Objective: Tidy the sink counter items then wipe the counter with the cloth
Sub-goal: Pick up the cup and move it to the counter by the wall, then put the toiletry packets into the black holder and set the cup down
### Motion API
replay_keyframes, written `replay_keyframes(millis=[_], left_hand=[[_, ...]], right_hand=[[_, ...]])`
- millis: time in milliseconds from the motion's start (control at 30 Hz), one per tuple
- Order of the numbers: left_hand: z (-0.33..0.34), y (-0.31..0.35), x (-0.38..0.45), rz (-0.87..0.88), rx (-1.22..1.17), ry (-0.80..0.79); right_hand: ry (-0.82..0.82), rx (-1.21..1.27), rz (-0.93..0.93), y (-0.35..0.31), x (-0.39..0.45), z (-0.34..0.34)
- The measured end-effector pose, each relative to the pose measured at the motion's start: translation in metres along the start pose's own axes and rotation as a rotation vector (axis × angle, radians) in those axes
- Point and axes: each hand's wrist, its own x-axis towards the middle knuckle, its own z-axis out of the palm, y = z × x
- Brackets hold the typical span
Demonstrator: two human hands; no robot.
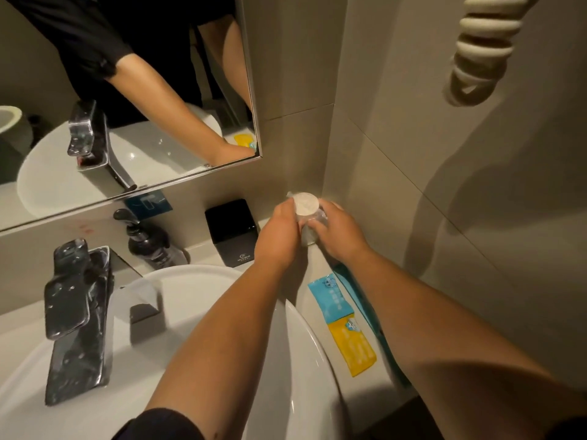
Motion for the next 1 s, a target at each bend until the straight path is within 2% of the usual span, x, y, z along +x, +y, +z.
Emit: replay_keyframes(millis=[233, 400, 533, 600, 667, 733, 800, 933, 1000], left_hand=[[0.005, -0.002, 0.009, 0.015, 0.024, 0.004], [-0.007, 0.000, 0.002, 0.019, 0.025, -0.055], [-0.035, 0.009, -0.043, 0.163, 0.093, -0.082], [-0.050, -0.003, -0.075, 0.308, 0.255, -0.112], [-0.061, -0.028, -0.098, 0.411, 0.373, -0.140], [-0.068, -0.057, -0.111, 0.436, 0.433, -0.171], [-0.069, -0.073, -0.116, 0.450, 0.476, -0.196], [-0.066, -0.076, -0.115, 0.466, 0.470, -0.198], [-0.067, -0.077, -0.116, 0.475, 0.450, -0.205]], right_hand=[[-0.006, -0.005, 0.013, 0.000, 0.007, 0.000], [-0.016, -0.002, 0.072, -0.011, -0.005, -0.014], [0.064, -0.004, 0.062, -0.022, -0.038, -0.032], [0.074, -0.122, 0.080, -0.022, -0.068, -0.033], [0.010, -0.304, 0.116, -0.019, -0.097, -0.027], [-0.130, -0.496, 0.133, -0.015, -0.115, -0.015], [-0.205, -0.632, 0.160, -0.013, -0.122, -0.003], [-0.202, -0.677, 0.258, -0.015, -0.115, 0.011], [-0.222, -0.623, 0.304, -0.018, -0.109, 0.016]])
